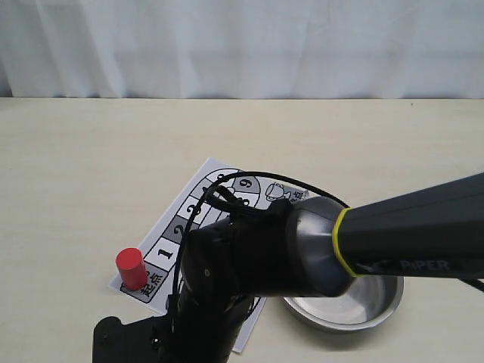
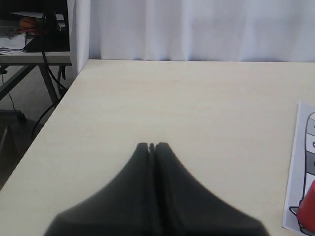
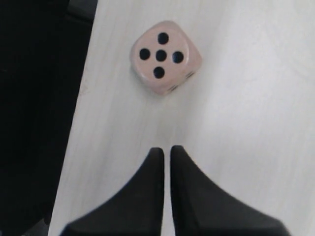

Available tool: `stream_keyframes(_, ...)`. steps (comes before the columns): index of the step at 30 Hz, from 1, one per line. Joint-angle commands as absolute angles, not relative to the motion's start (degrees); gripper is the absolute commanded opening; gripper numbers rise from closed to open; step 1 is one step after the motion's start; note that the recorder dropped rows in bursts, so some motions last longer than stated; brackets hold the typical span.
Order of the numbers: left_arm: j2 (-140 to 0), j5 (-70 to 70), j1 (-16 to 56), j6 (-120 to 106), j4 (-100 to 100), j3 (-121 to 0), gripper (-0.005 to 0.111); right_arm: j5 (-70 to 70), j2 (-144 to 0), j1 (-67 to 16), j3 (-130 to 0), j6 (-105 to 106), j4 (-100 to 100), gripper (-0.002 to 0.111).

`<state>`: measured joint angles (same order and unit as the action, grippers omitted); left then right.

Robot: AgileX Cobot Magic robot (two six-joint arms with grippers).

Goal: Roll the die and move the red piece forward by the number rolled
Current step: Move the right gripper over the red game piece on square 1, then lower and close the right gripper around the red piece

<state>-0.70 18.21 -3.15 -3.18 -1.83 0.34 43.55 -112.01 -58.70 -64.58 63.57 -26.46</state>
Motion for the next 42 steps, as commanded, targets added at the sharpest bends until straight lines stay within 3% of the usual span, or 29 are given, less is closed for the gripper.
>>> stream_keyframes(1,-0.7,17.5,-2.7,-3.2,-1.8,0.0,0.0,43.5,-112.1,-58.5,-64.6,61.2,-24.8,0.004)
stream_keyframes(10,-0.7,17.5,-2.7,-3.2,-1.8,0.0,0.0,45.1,-112.1,-57.0,-70.8,48.0,-18.4,0.009)
stream_keyframes(16,-0.7,17.5,-2.7,-3.2,-1.8,0.0,0.0,43.5,-112.1,-52.6,-75.4,38.4,-18.4,0.037)
stream_keyframes(21,-0.7,17.5,-2.7,-3.2,-1.8,0.0,0.0,34.1,-112.1,-50.8,-76.1,29.6,-18.4,0.064)
stream_keyframes(24,-0.7,17.5,-2.7,-3.2,-1.8,0.0,0.0,28.6,-112.5,-50.8,-76.1,29.5,-18.6,0.074)
stream_keyframes(31,-0.7,17.5,-2.7,-3.2,-1.8,0.0,0.0,21.0,-115.6,-50.8,-76.1,29.4,-18.8,0.074)
stream_keyframes(42,-0.7,17.5,-2.7,-3.2,-1.8,0.0,0.0,21.0,-121.3,-50.8,-80.8,28.7,-19.0,0.074)
